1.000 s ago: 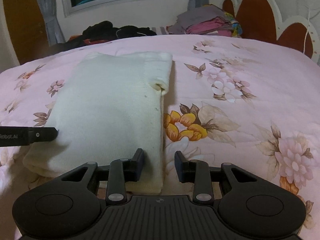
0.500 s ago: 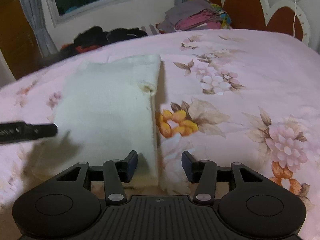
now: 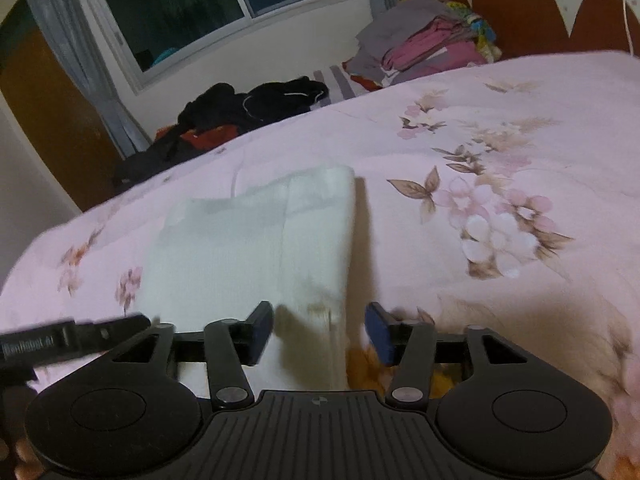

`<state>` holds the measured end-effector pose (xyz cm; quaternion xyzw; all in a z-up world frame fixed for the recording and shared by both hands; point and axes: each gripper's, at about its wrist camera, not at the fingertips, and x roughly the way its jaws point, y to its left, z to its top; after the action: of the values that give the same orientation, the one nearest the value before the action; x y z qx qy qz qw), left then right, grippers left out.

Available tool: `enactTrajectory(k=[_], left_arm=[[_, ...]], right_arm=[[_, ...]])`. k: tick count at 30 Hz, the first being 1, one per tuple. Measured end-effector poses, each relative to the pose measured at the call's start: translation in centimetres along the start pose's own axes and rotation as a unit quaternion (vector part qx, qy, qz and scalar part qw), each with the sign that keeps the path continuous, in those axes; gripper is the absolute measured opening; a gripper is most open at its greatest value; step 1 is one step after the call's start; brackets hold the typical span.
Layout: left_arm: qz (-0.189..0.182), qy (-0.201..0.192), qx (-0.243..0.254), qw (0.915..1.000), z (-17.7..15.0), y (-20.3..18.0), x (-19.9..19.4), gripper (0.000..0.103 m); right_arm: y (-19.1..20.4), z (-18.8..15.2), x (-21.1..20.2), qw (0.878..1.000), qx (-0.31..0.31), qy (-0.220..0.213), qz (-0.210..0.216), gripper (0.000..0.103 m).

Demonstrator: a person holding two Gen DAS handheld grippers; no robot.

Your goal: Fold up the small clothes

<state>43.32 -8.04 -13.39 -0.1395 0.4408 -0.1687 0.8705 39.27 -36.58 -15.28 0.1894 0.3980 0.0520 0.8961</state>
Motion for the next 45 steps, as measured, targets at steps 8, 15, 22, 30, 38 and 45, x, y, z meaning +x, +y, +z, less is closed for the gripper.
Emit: enactTrajectory(k=[8, 15, 22, 30, 38, 45], left_arm=[[-0.038, 0.018, -0.027, 0.9987, 0.2, 1.2, 2.4, 0.069], [-0.046, 0.026, -0.051, 0.9973, 0.5, 1.5, 2.4, 0.044], [-0.031, 0.011, -0.031, 0.9990, 0.8, 0.1, 1.2, 0.034], [-0.030, -0.011, -0.005, 0.9995, 1.4, -0.5, -2.5, 0.033], [-0.014, -0.039, 0.004, 0.9991, 1.9, 3.2, -8.6, 0.033], [-0.008, -0.055, 0.004, 0.9984, 2.6, 10.6, -14.3, 0.033]], right_arm=[[-2.2, 0.9, 3.5, 0.997, 0.041, 0.017, 0.056, 0.073], [-1.9, 0.9, 4.1, 0.995, 0.047, 0.028, 0.088, 0.049], [-0.6, 1.5, 2.8, 0.995, 0.037, 0.019, 0.093, 0.031], [2.3, 1.8, 0.5, 0.992, 0.033, 0.001, 0.118, 0.031], [9.4, 0.8, -0.5, 0.989, 0.022, -0.008, 0.146, 0.031], [18.8, -1.9, 0.2, 0.987, 0.010, -0.010, 0.160, 0.031]])
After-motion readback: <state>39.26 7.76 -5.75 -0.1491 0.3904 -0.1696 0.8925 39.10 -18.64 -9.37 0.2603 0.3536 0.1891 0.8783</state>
